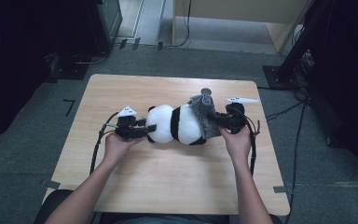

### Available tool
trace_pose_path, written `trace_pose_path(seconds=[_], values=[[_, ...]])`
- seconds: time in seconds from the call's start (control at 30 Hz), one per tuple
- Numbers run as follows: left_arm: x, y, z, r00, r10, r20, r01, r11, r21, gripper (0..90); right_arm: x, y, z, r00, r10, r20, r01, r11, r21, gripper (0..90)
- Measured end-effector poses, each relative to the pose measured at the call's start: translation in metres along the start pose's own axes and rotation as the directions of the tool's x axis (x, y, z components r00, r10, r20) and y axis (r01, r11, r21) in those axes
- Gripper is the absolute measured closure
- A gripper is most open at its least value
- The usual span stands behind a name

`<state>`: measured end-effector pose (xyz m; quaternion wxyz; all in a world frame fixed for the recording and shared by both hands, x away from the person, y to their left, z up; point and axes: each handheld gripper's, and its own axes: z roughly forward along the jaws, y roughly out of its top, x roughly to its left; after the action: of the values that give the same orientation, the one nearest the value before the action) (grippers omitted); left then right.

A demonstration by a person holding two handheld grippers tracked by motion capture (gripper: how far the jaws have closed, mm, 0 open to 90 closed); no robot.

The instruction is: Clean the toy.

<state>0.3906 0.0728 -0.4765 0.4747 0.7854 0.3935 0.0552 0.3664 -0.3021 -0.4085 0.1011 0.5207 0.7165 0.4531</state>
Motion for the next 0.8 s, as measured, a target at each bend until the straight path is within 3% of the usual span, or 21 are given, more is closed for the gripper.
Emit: trace_pose_path(seconds=[0.3,0.47,0.67,0.8], values=[[0.001,0.000,0.001,0.9999,-0.001,0.010,0.001,1.0000,-0.005,45.5,-0.009,-0.012,0.012,0.9988,0.048,0.006,-0.048,0.999,0.001,78.0],[0.001,-0.001,0.001,1.0000,-0.003,0.009,0.003,1.0000,-0.002,45.5,-0.013,-0.021,0.021,0.9978,0.039,0.053,-0.041,0.998,0.050,78.5],[0.001,-0.001,0.001,1.0000,-0.005,0.008,0.005,1.0000,0.001,45.5,-0.018,-0.030,0.031,0.9967,0.063,0.051,-0.067,0.995,0.079,78.8],[0.001,-0.001,0.000,1.0000,-0.002,0.008,0.002,1.0000,0.003,45.5,-0.019,-0.036,0.044,0.9946,0.057,0.087,-0.070,0.986,0.154,79.0]])
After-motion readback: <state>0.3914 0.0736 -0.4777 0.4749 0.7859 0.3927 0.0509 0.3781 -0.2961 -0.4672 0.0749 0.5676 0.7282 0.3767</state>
